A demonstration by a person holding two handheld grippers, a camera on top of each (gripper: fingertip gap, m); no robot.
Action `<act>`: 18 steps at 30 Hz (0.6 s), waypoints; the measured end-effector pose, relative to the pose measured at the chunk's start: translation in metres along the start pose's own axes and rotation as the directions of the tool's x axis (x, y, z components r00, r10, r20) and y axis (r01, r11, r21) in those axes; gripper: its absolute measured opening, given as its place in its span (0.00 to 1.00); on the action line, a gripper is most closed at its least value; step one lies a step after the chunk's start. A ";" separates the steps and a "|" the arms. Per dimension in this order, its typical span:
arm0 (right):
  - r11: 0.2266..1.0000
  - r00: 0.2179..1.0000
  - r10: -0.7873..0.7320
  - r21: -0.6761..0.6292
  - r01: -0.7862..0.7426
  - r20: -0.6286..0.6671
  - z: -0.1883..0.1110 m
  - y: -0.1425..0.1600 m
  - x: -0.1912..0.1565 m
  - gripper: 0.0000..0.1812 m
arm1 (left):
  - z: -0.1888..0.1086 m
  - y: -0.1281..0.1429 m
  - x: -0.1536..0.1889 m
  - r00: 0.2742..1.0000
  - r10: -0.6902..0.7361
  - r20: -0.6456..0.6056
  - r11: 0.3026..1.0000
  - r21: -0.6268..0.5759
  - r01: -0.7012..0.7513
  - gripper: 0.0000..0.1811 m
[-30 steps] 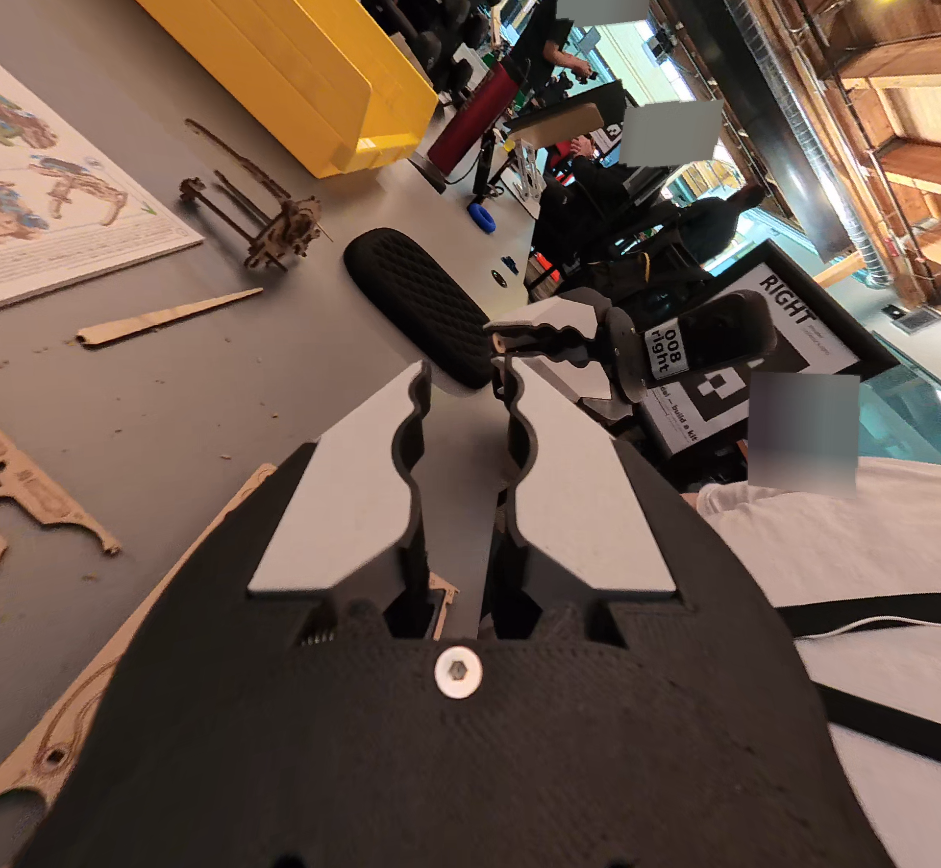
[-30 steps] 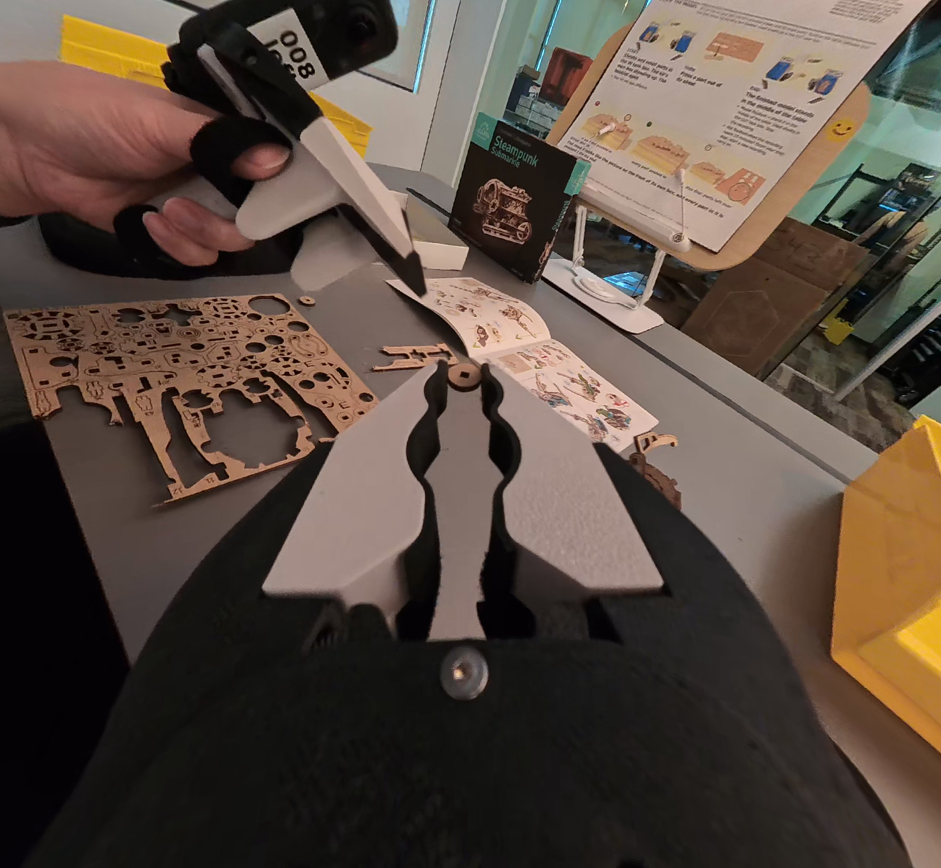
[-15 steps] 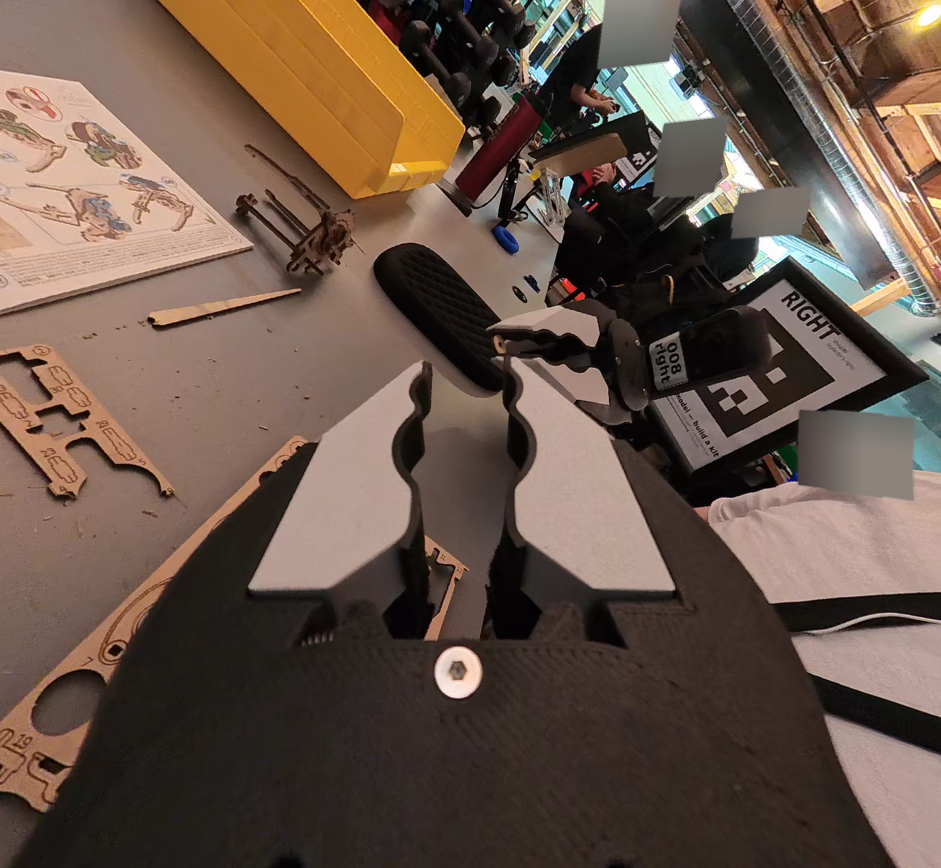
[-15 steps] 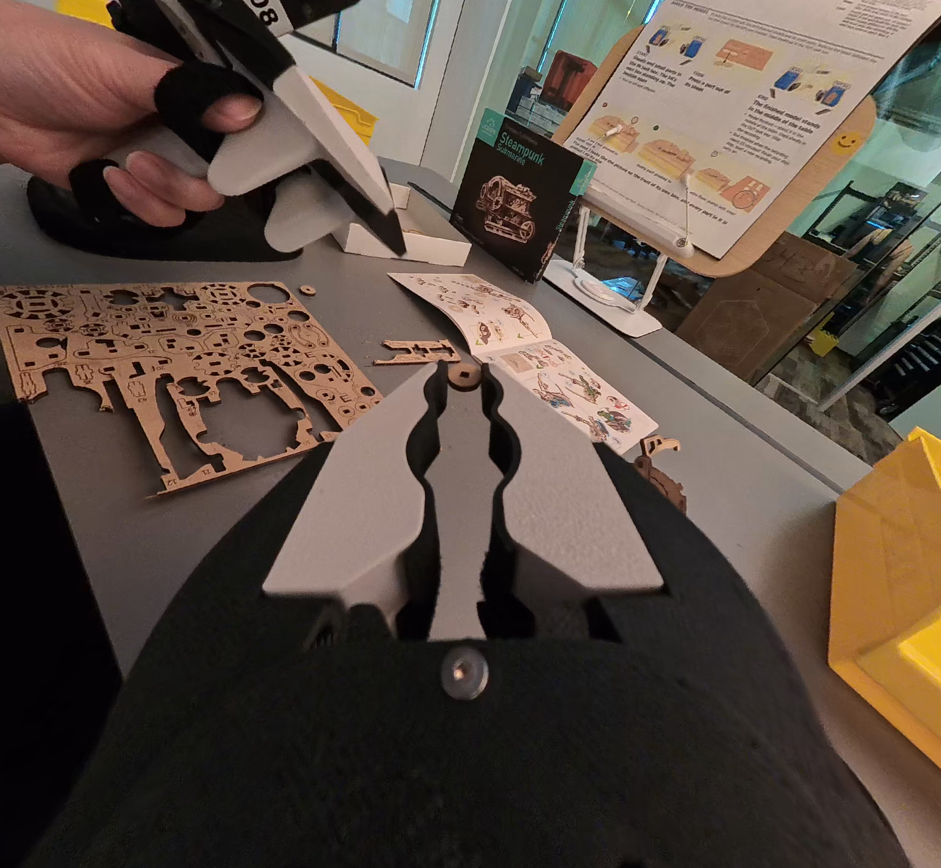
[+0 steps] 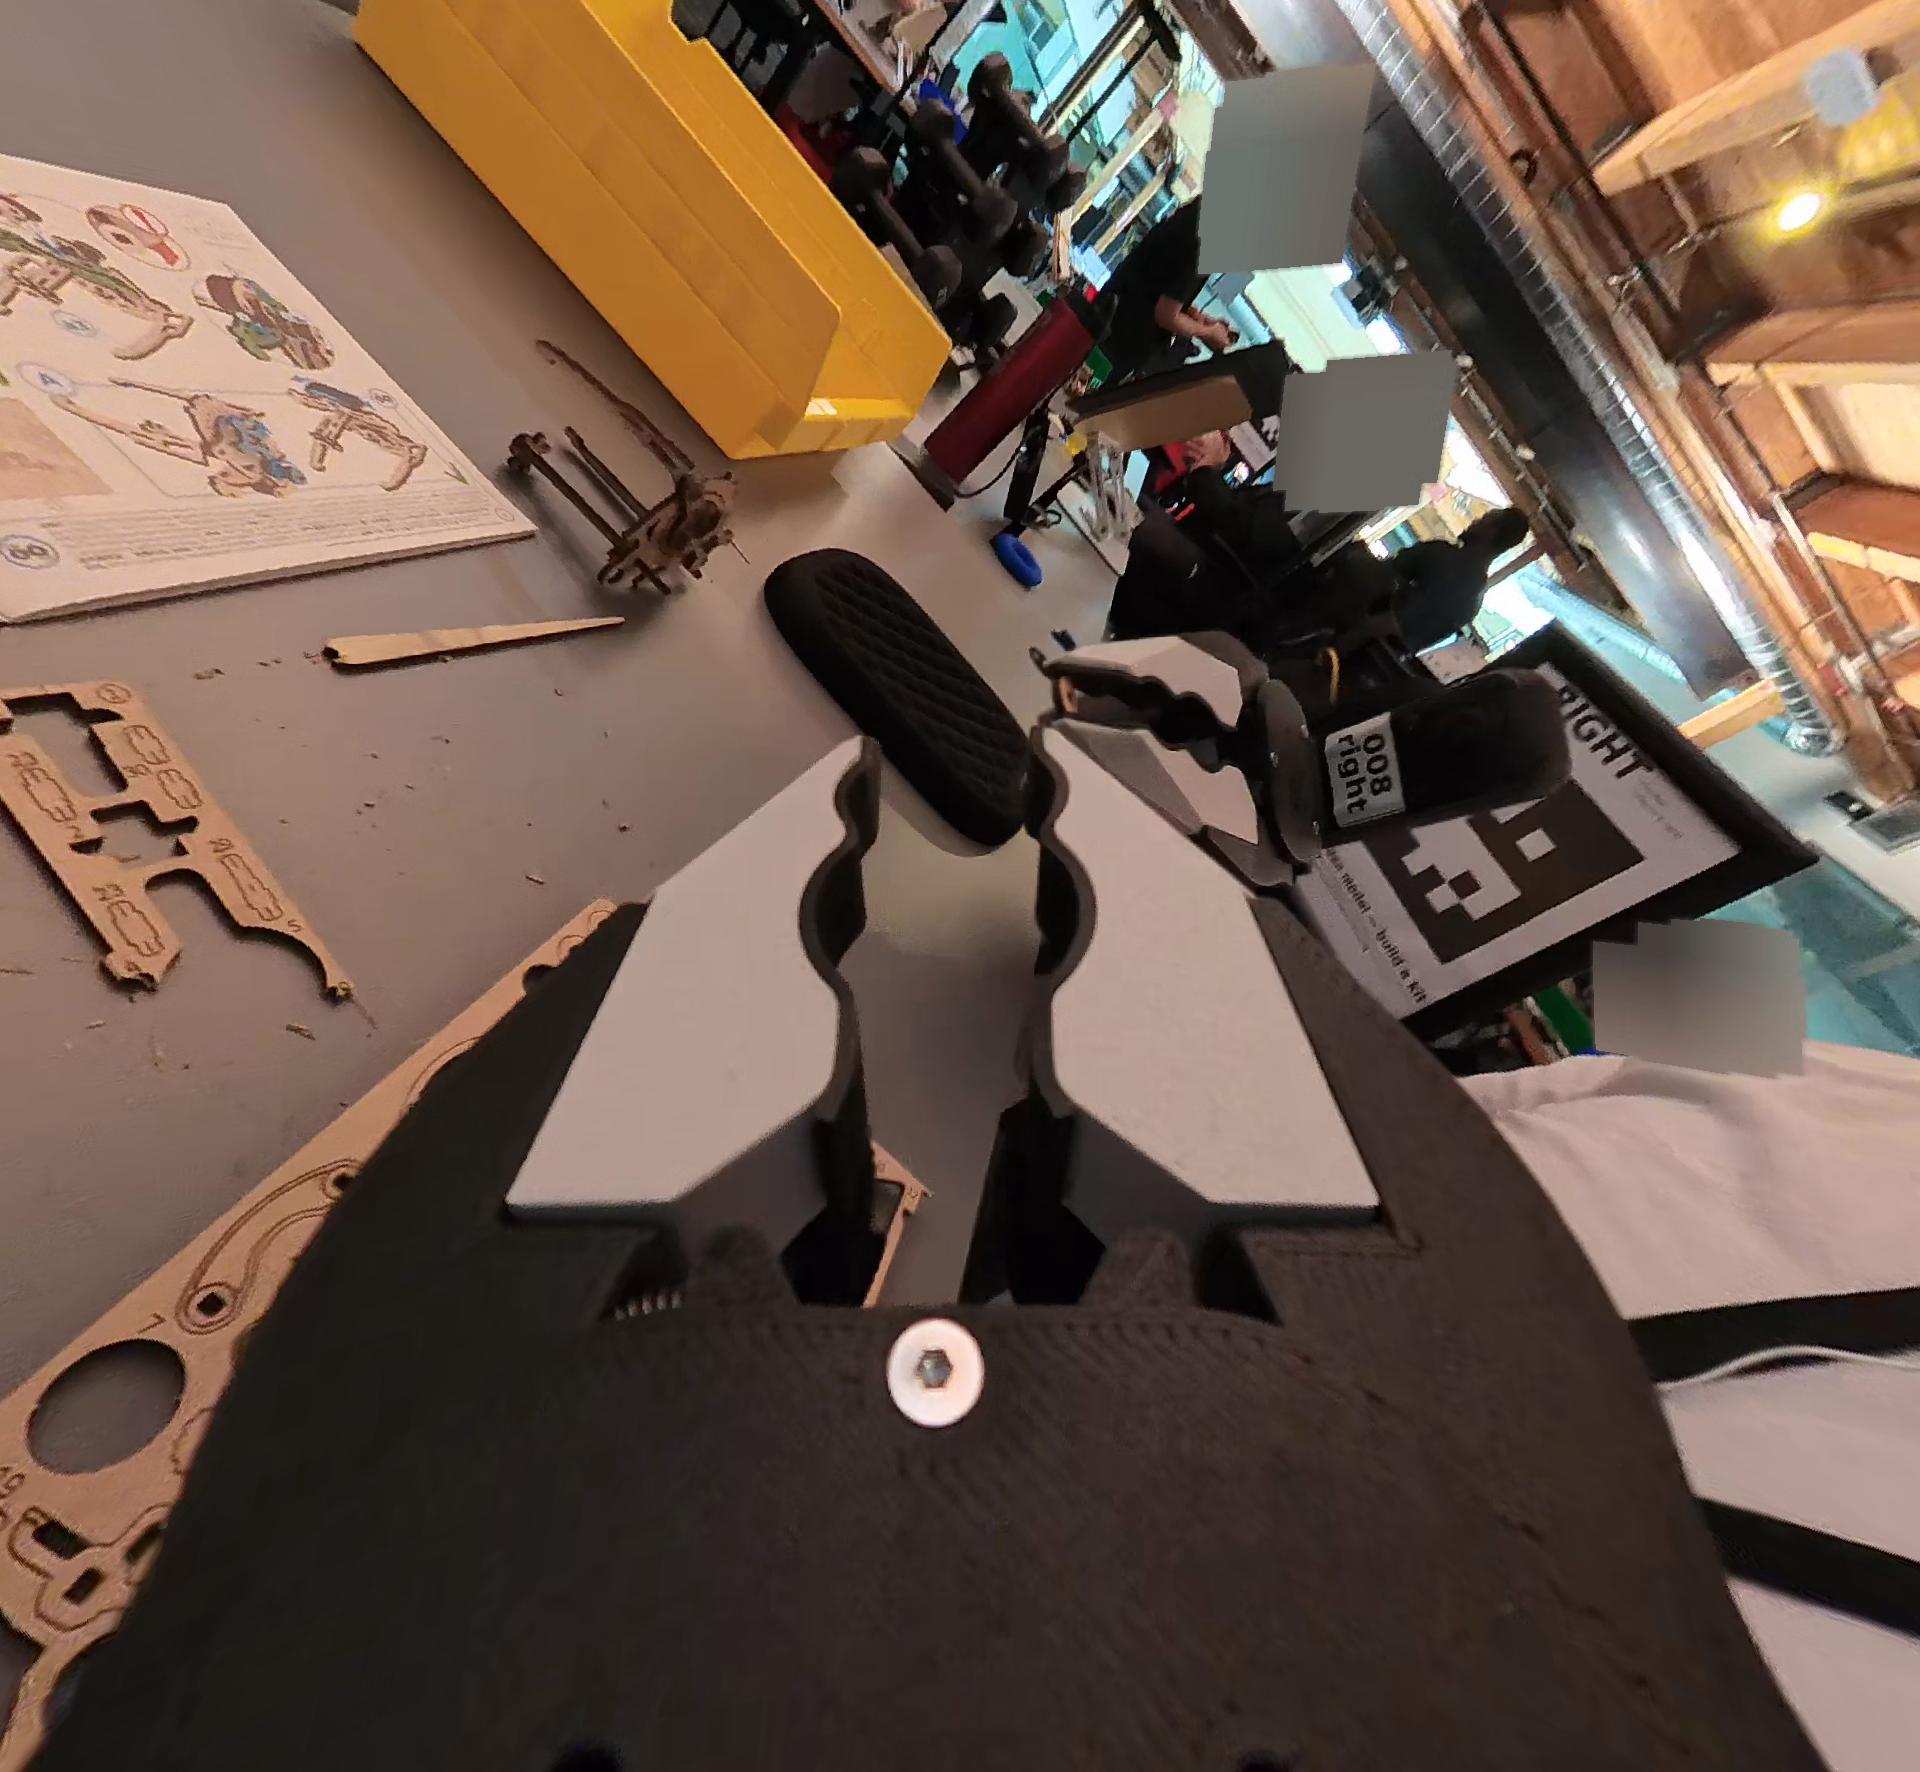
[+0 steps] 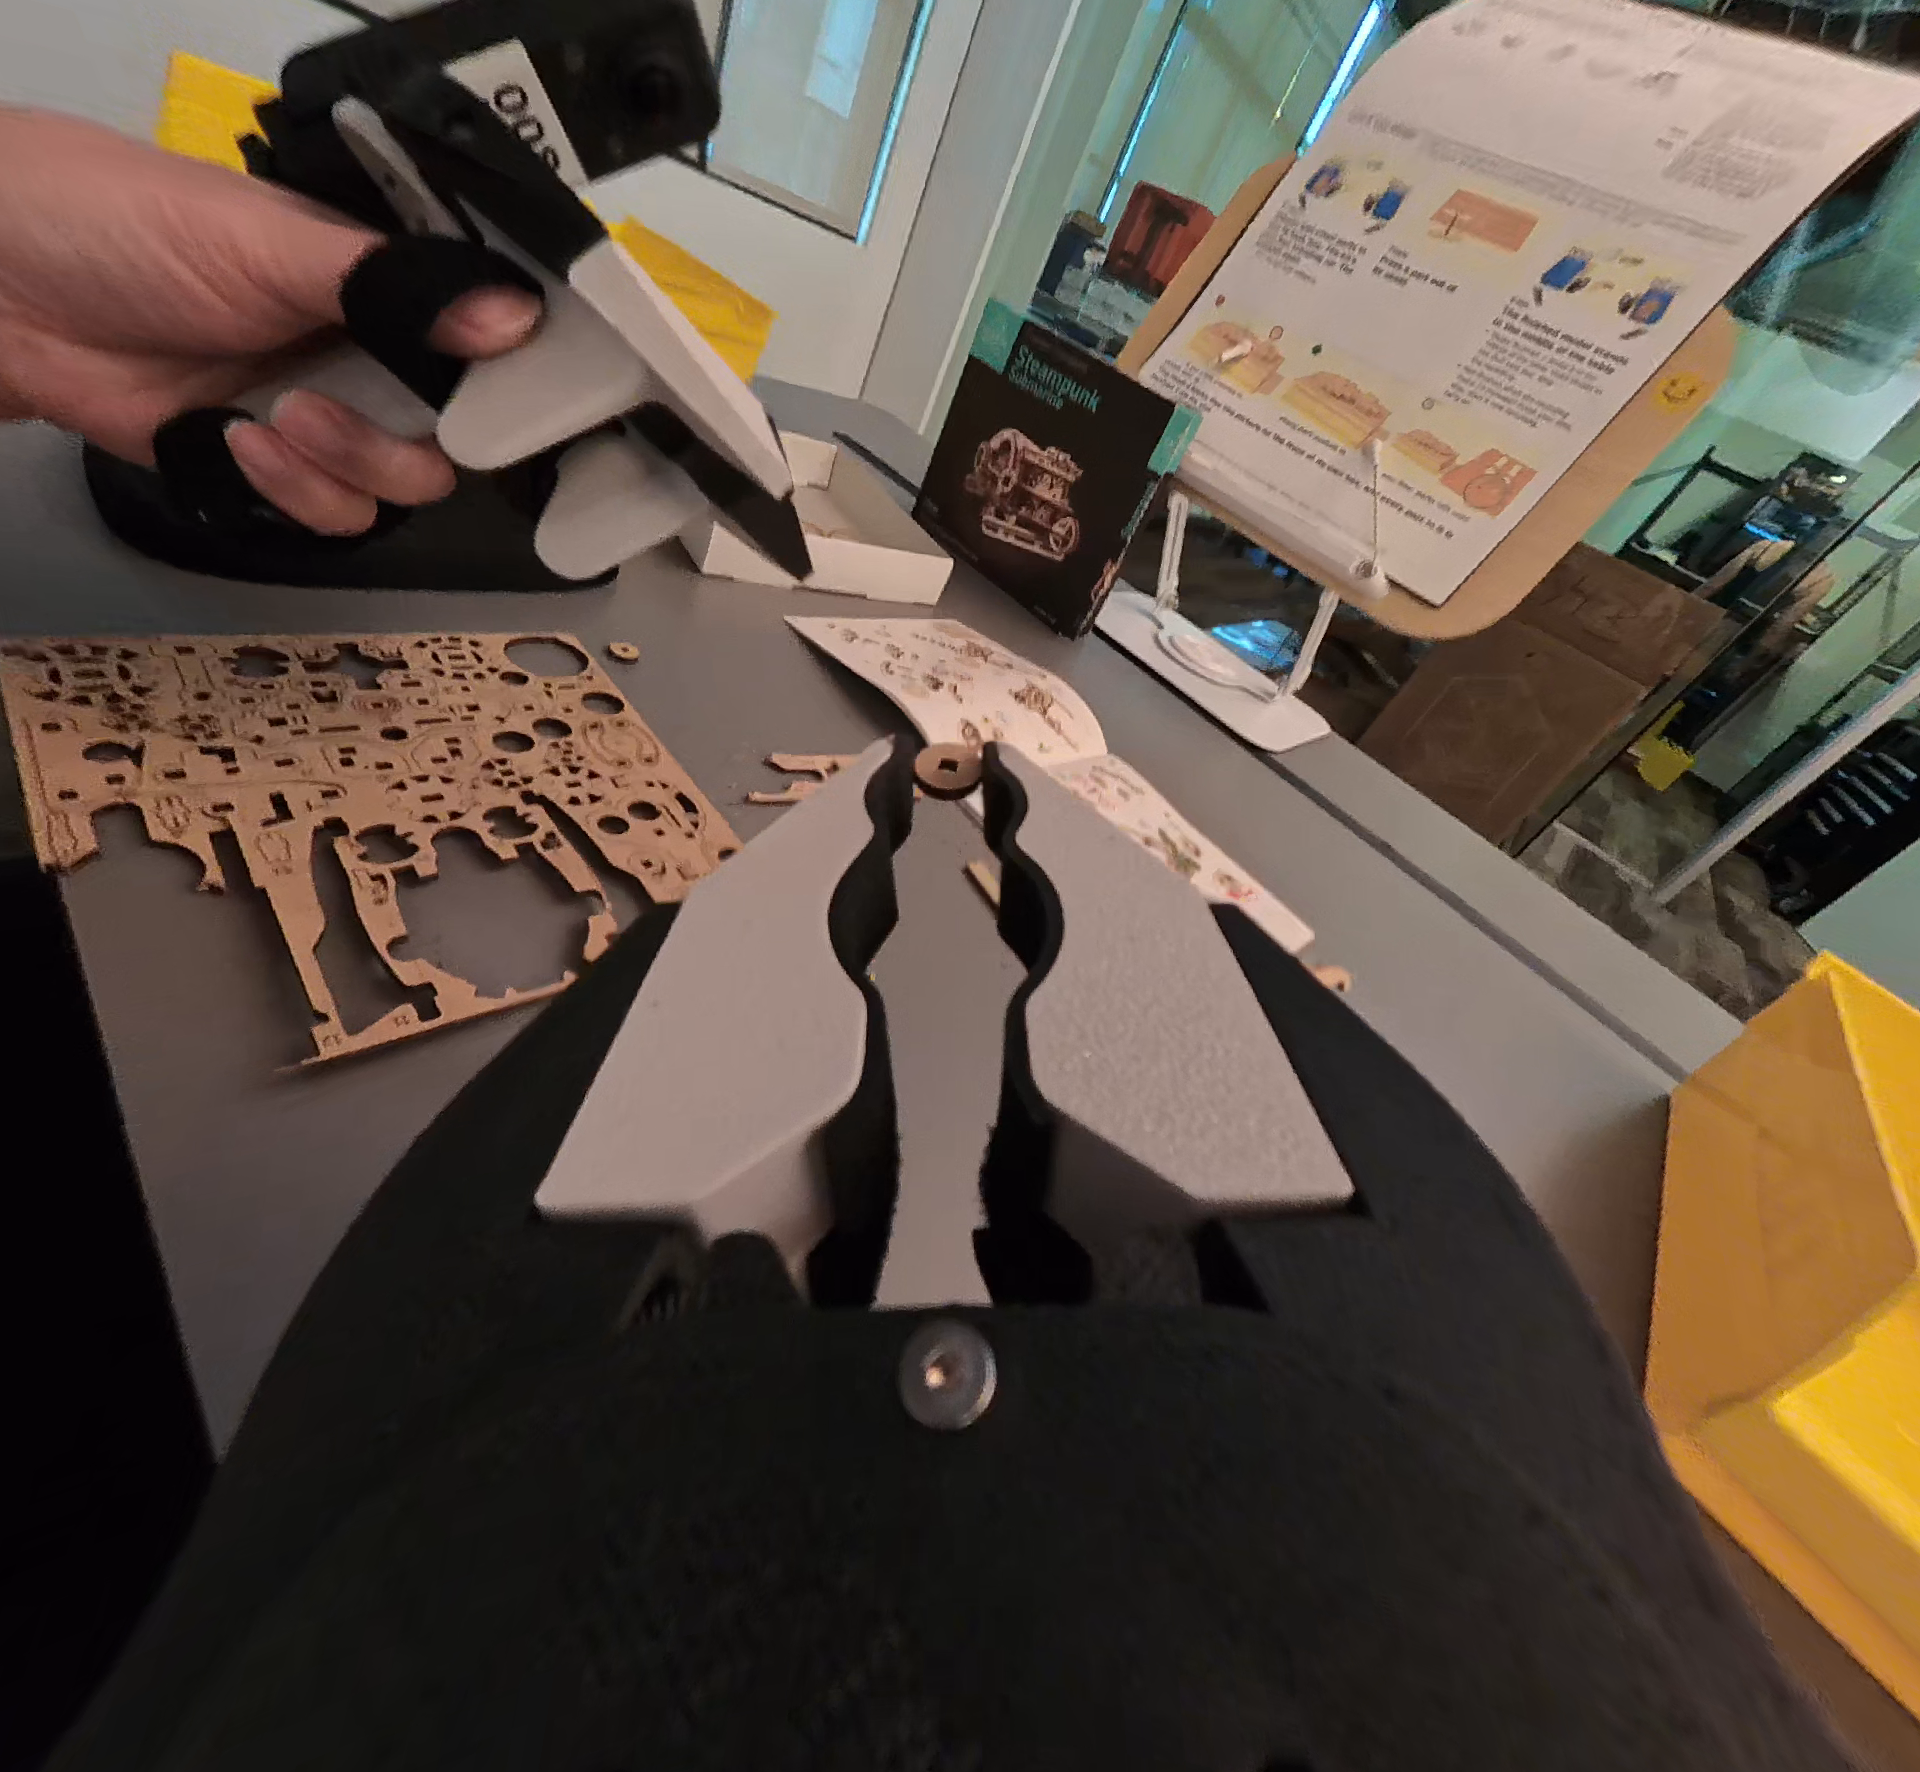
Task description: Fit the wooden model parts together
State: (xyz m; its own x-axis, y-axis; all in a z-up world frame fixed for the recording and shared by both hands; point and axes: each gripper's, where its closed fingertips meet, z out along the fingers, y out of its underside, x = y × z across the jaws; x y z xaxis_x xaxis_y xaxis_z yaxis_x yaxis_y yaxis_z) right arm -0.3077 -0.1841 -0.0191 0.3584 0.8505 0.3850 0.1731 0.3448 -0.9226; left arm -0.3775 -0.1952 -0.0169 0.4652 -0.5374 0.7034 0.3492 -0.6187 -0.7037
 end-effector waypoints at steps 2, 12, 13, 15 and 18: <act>1.000 1.000 -0.005 0.012 0.005 0.015 0.002 -0.007 0.000 0.06 | -0.001 -0.001 0.000 1.000 -0.027 -0.010 0.999 0.021 0.028 0.15; 0.999 0.989 -0.024 0.034 0.019 0.145 0.025 -0.016 -0.028 0.06 | 0.004 0.016 0.009 0.992 -0.098 -0.085 0.995 0.014 0.099 0.14; 0.999 0.987 -0.029 0.037 0.023 0.157 0.026 -0.017 -0.031 0.06 | 0.005 0.018 0.010 0.989 -0.107 -0.099 0.994 0.010 0.109 0.14; 0.998 0.982 -0.045 0.043 0.037 0.181 0.028 -0.018 -0.037 0.06 | 0.006 0.018 0.014 0.983 -0.128 -0.131 0.991 0.011 0.131 0.14; 0.997 0.975 -0.065 0.049 0.055 0.215 0.030 -0.019 -0.044 0.06 | 0.008 0.021 0.015 0.979 -0.134 -0.152 0.991 -0.005 0.134 0.15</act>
State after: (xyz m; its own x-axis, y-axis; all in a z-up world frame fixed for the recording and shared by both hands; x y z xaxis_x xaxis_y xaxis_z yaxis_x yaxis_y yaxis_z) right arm -0.3541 -0.2164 -0.0194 0.1412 0.8918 0.4298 0.1470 0.4105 -0.8999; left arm -0.3566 -0.2124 -0.0220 0.2854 -0.5306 0.7982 0.4042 -0.6885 -0.6022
